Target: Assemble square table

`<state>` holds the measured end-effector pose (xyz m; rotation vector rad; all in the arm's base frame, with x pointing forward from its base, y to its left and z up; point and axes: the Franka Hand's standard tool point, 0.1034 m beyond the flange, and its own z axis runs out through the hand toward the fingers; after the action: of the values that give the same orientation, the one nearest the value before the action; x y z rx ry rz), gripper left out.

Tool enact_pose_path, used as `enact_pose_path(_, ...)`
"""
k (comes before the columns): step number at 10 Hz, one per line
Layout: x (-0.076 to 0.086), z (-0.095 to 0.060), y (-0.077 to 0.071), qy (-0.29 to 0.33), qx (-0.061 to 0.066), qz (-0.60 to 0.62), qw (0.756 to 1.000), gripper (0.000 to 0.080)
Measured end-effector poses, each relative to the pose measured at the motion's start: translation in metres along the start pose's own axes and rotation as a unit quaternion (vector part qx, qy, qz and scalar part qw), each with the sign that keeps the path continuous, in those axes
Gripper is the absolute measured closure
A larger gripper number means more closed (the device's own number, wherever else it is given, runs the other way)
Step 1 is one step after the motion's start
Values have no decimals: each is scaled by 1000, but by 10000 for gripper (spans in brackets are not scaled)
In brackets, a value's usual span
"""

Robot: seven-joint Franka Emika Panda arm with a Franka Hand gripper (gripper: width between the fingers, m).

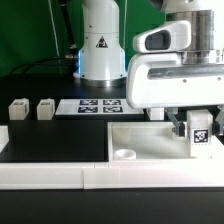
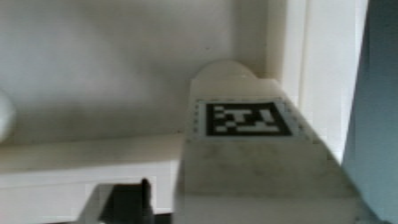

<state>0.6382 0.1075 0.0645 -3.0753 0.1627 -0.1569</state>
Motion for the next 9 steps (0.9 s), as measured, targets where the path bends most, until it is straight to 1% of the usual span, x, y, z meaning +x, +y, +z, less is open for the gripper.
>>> enact_pose_path(1, 0, 0, 0, 0, 0, 50, 999, 509)
enact_pose_path(3, 0, 0, 0, 0, 0, 100, 995, 509)
enact_pose_path(4, 0, 1, 0, 0, 0, 152, 988, 509)
enact_pose_path(5, 0, 2, 0, 0, -1, 222, 975, 509)
enact_pose_path(6, 0, 2, 1, -2, -2, 291, 957, 509)
enact_pose_path(7, -2, 2, 2, -11, -6, 361, 932, 509)
enact_pose_path(8, -3, 2, 3, -27, -11, 429, 903, 509)
enact_pose_path(9, -5, 2, 2, -36, -15, 500, 865, 509)
